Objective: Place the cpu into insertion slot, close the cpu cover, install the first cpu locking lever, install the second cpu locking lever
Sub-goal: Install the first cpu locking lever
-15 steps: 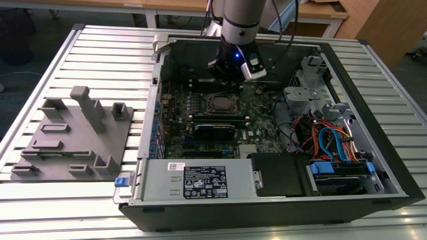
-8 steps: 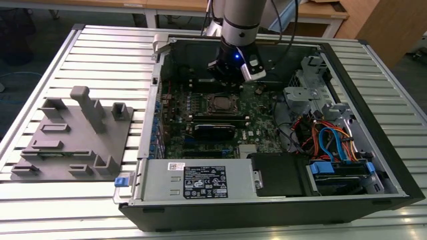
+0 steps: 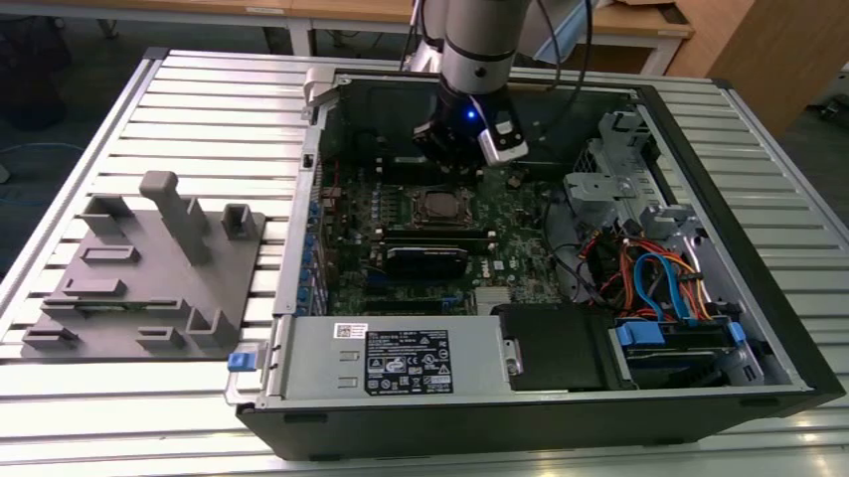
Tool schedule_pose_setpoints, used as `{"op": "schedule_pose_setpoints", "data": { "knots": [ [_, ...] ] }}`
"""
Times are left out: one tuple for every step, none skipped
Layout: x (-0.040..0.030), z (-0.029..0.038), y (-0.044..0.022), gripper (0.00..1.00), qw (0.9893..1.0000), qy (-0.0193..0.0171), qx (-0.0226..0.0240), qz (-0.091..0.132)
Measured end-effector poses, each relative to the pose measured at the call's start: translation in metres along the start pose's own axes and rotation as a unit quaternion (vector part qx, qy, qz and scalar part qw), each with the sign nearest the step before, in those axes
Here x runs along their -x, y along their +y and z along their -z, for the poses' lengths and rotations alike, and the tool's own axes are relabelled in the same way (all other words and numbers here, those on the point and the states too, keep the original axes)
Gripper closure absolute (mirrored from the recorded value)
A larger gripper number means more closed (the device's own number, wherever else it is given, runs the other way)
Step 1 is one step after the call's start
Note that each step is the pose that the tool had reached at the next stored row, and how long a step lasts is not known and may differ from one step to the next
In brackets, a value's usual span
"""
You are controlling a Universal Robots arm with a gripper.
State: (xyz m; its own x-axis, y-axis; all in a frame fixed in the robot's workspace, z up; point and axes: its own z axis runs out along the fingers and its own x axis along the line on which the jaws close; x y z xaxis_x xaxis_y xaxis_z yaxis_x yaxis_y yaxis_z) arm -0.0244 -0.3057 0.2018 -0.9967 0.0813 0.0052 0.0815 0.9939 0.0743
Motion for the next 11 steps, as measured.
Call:
{"op": "schedule_pose_setpoints", "data": {
  "knots": [
    [0.0002,-0.0006,0.0,0.9,1.0,0.0,0.0,0.0],
    [0.0004,-0.0012,-0.0001,0.9,1.0,-0.0001,0.0,-0.001],
    [0.0004,-0.0016,-0.0001,0.9,1.0,-0.0001,0.0,-0.001],
    [0.0004,-0.0019,-0.0001,0.9,1.0,-0.0001,0.0,-0.001],
    [0.0004,-0.0022,-0.0001,0.9,1.0,-0.0001,-0.0001,-0.001],
    [0.0004,-0.0024,-0.0002,0.9,1.0,-0.0001,-0.0003,-0.001],
    [0.0005,-0.0024,-0.0002,0.9,1.0,-0.0001,-0.0004,-0.002],
    [0.0005,-0.0024,-0.0002,0.9,1.0,-0.0001,-0.0004,-0.002],
    [0.0005,-0.0025,-0.0002,0.9,1.0,-0.0001,-0.0004,-0.002],
    [0.0005,-0.0025,-0.0002,0.9,1.0,-0.0001,-0.0003,-0.002],
    [0.0005,-0.0025,-0.0001,0.9,1.0,-0.0002,-0.0002,-0.002]
  ]
}}
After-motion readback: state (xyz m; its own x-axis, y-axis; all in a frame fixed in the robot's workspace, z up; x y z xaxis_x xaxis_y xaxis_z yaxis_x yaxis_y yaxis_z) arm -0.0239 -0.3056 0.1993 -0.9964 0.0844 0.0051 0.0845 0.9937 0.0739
